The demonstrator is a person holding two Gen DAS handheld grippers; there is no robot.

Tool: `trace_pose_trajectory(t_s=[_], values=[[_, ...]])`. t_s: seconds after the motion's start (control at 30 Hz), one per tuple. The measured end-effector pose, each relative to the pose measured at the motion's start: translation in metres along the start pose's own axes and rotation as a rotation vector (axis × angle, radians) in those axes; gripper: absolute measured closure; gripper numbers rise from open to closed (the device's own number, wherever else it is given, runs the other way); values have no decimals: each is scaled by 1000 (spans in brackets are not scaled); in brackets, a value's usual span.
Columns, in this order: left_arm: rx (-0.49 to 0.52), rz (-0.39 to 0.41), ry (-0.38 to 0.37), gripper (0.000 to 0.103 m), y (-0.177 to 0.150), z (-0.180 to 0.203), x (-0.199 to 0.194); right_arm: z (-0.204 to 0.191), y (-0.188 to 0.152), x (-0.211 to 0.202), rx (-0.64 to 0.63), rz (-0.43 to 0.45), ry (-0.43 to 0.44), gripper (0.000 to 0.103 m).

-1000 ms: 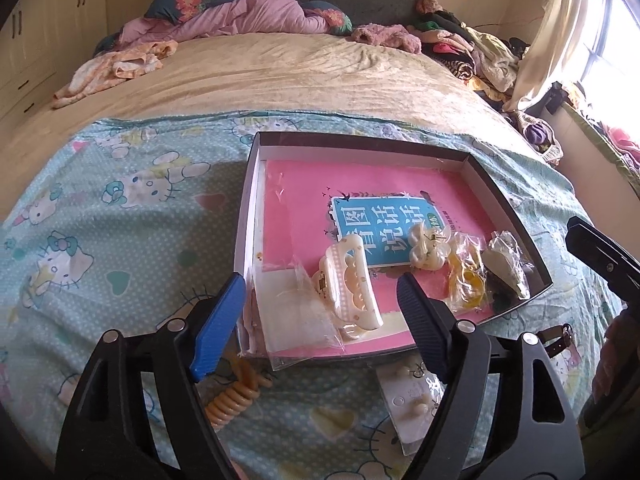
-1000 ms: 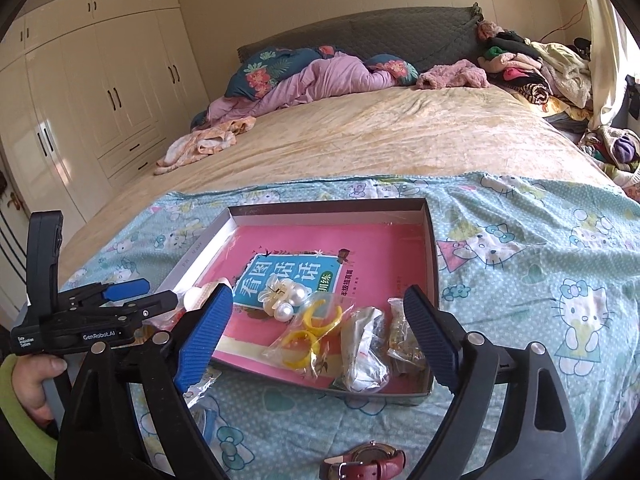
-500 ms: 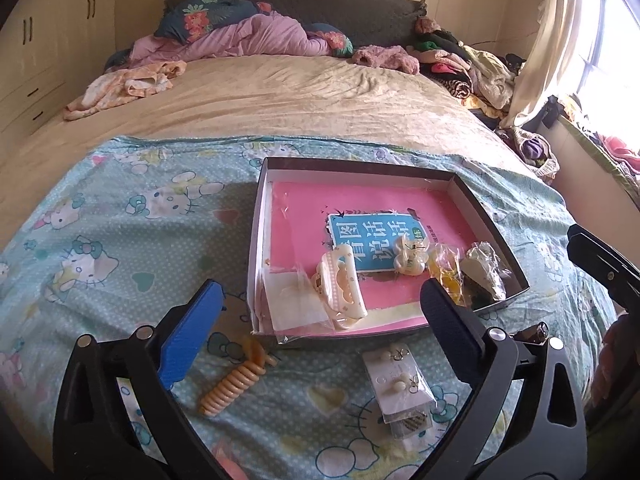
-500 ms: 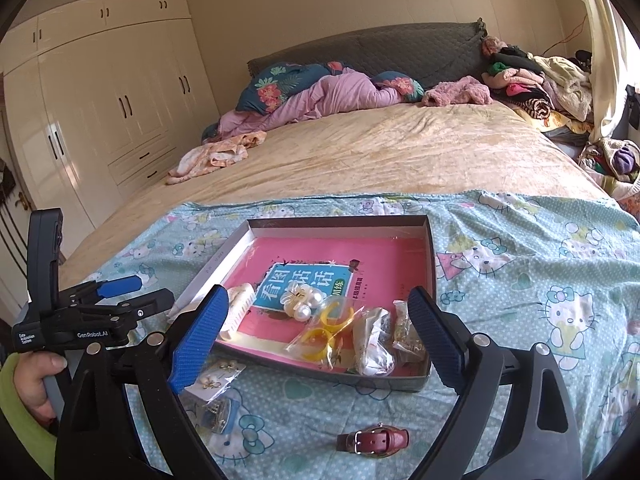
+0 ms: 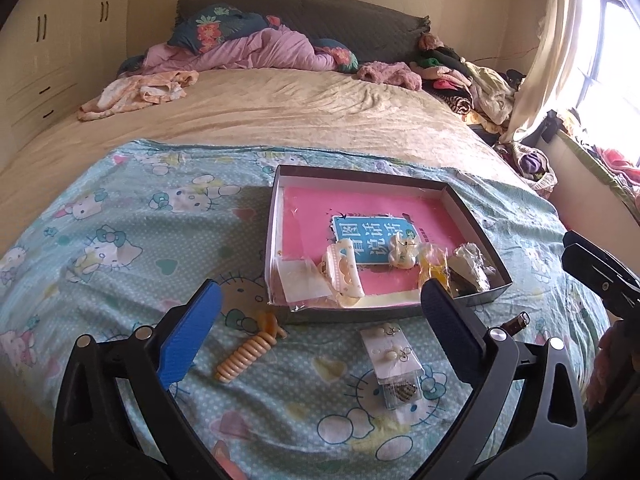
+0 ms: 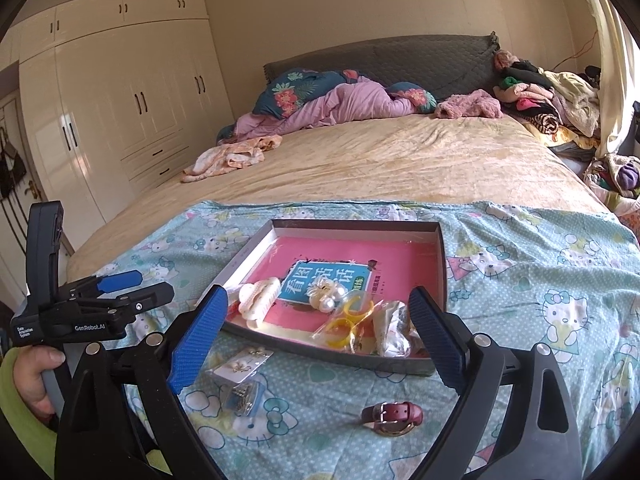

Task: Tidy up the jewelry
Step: 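Withdraw both open tools from the box toward the remaining jewelry, then grasp the orange coiled hair tie with the left tool while the right tool grasps the clear pin box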

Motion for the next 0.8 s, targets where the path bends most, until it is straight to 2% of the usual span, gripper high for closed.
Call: trace_pose_trajectory(t_s=[0.5,0.8], values=[[-30,4,54,10,-28,-28,-19,-47,-17,5,-80,-35,46,12],[-47,-16,78,10,-47,-46,-17,-73,-34,21,-123,-99,75,12]])
Point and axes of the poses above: each gripper's, at about its wrist camera, not at the fingertips, and x roughly the way its jaws point, z to its right, y to its top, the point moved 9 cm from there along x, roughly the way its jaws point, and after that the axes turned 15 degrees about -z, right-handed, at the moved point
